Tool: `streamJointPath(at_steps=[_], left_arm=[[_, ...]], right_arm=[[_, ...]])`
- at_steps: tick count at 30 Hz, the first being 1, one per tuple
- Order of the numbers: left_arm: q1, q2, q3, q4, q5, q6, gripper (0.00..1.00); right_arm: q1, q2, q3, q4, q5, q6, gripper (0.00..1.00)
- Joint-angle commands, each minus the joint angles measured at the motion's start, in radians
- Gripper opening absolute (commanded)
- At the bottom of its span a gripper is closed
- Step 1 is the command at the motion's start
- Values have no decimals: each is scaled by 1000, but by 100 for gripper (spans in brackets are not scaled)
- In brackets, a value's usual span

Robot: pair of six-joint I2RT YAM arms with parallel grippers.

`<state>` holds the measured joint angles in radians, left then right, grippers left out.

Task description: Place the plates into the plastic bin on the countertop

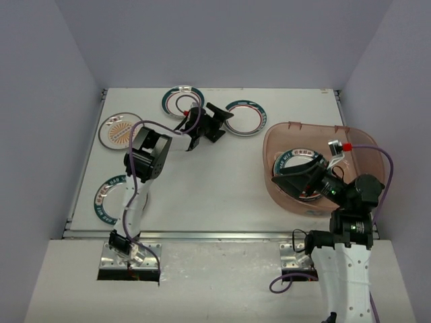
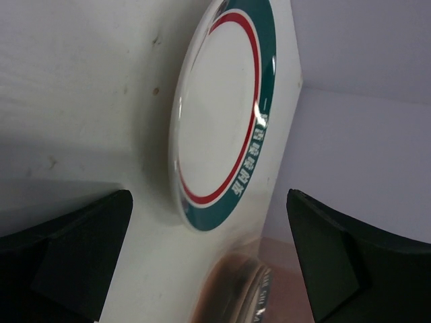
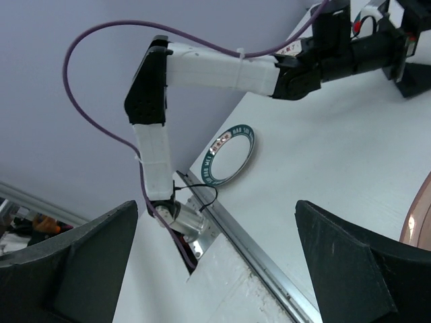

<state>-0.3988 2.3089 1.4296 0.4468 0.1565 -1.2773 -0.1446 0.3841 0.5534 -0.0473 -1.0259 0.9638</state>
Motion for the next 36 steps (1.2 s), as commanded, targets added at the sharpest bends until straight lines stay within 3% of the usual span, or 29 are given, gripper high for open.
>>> streamJointPath(at_steps=[1,3,4,9,11,14,17,21,23,25,28,29,32,36], left_arm=[[-2,146,149,-166,3,-77,100],[-4,206,207,-209,34,-79,98],[-5,240,252,-226,58,-75,92],[-7,234,266,-251,41,-73,18],[-4,225,264,-260,27,-70,3],[0,211,240,-231,43,-68,0],[-2,107,119,-121,42,-34,0],[-40,-296,-199,-95,-117,186,0],[-66,-519,-349,-75,-185,266,0],[-79,-692,-526,-54,-139,323,0],[-87,-879,-704,-25,44,370,0],[-88,-931,-762,-6,132,375,0],[-111,-1043,-881,46,315,363,0],[-154,-1213,-948,72,400,324,0]], right_arm=[[11,-8,-5,-5,-30,-20,99],[14,-12,-9,-11,-13,-30,99],[14,-7,-8,-34,12,-40,99],[14,22,7,-91,19,-79,99],[14,24,18,-84,12,-74,99],[16,26,37,-95,13,-81,99],[21,42,67,-163,73,-132,99],[31,55,60,-127,136,-41,99],[31,70,34,61,19,30,99],[31,104,37,180,-18,80,99],[30,203,162,-65,79,-50,98],[31,257,223,-227,129,-129,97],[34,448,422,-517,272,-359,88],[142,609,527,-635,325,-516,91]])
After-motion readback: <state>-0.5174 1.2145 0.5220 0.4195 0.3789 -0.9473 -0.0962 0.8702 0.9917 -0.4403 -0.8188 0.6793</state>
